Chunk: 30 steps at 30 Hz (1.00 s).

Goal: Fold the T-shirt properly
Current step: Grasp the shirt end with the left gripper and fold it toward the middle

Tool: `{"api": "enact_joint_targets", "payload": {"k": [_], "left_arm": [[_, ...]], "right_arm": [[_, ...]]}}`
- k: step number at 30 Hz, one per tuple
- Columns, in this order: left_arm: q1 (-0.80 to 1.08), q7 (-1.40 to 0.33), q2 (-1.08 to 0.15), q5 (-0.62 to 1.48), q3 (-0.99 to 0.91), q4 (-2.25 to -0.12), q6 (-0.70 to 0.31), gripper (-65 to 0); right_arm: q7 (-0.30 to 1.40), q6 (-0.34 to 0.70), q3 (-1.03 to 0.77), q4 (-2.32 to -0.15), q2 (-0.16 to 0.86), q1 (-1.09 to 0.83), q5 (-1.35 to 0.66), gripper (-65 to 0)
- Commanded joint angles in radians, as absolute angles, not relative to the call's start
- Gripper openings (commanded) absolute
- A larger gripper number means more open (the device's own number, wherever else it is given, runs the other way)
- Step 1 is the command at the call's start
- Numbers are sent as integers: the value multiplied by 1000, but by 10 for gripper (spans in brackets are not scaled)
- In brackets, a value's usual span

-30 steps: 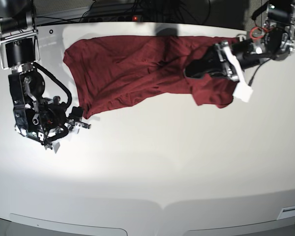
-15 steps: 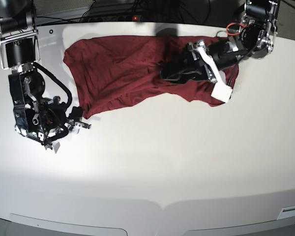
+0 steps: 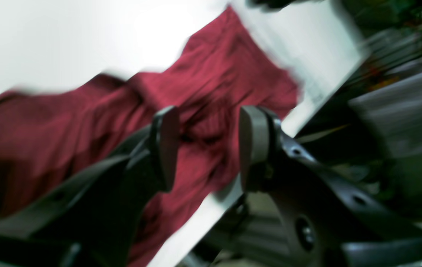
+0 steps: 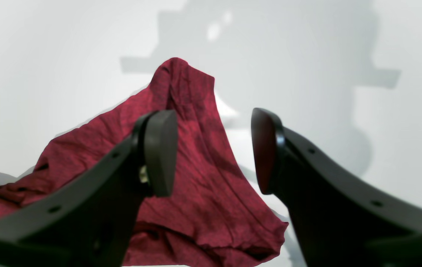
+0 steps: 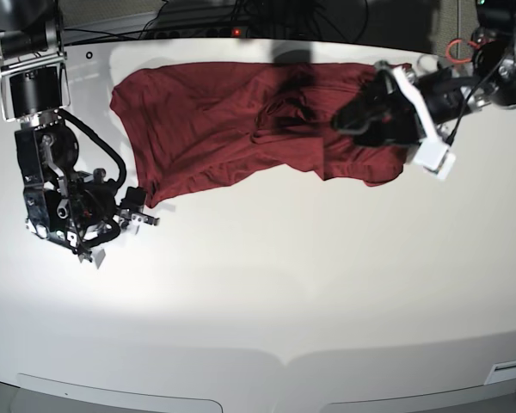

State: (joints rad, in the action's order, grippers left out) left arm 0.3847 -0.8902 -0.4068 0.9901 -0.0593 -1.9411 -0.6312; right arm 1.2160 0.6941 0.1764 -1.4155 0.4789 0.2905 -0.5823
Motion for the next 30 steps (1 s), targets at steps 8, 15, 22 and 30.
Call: {"api": "enact_joint_targets", "payload": {"k": [8, 15, 22, 30], "left_arm": [[560, -595, -361, 626, -78, -1967, -607, -393], [568, -515, -207, 311, -77, -1967, -534, -393], [568, -469, -147, 102, -77, -1954, -463, -395], [568, -464, -147, 76, -76, -1923, -417, -496]], "right_arm": [[1204, 698, 168, -1431, 493, 315, -588, -329], [1201, 698, 168, -1431, 493, 315, -588, -329], [1202, 698, 168, -1431, 493, 315, -588, -329], [1202, 698, 168, -1431, 493, 315, -588, -329]]}}
